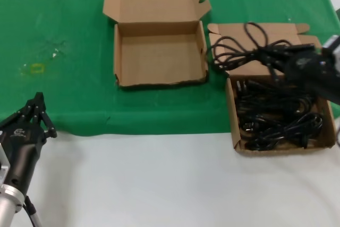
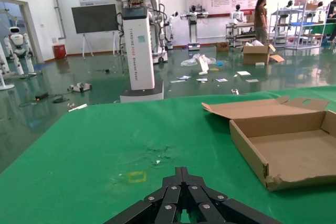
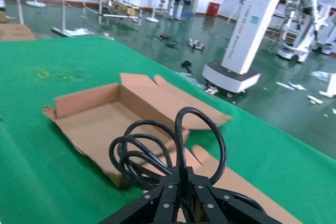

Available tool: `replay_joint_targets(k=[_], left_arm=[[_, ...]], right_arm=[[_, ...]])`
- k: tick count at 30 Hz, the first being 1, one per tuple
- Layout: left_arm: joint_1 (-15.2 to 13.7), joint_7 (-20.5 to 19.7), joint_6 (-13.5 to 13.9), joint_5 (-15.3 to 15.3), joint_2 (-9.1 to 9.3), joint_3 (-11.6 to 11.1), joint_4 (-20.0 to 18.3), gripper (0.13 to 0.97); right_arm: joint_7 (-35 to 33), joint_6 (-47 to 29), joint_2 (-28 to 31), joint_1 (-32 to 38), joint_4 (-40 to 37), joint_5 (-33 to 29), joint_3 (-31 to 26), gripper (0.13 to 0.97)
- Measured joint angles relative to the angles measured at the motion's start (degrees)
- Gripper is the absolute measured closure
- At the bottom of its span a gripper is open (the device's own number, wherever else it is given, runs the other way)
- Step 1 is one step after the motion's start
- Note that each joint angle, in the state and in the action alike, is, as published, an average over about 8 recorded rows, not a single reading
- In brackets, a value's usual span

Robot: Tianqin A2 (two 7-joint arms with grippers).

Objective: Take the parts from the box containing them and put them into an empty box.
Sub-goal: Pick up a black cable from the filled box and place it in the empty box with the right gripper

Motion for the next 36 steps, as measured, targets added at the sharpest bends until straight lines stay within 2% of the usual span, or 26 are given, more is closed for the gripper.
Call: replay_joint_targets(k=[8, 19, 29, 36], left_arm=[[0.0, -0.1, 0.0, 0.0, 0.0, 0.0, 0.0, 0.953], [0.0, 0.0, 0.0, 0.0, 0.0, 0.0, 0.0, 0.953], [0.0, 0.0, 0.0, 0.0, 0.0, 0.0, 0.0, 0.953], [0.0, 0.0, 0.0, 0.0, 0.0, 0.0, 0.0, 0.953]], right_arm=[[-5.2, -1.7, -7.9, 7.6, -9.1, 0.0, -2.7, 0.923], [-18.7, -5.3, -20.6, 19.7, -29.0, 2.2, -3.5, 0.923], [-33.6, -8.5, -30.2, 30.3, -50.5, 5.3, -0.3, 0.923], [-44.1, -10.4, -34.6, 37.1, -65.6, 7.8, 3.5, 0.923]])
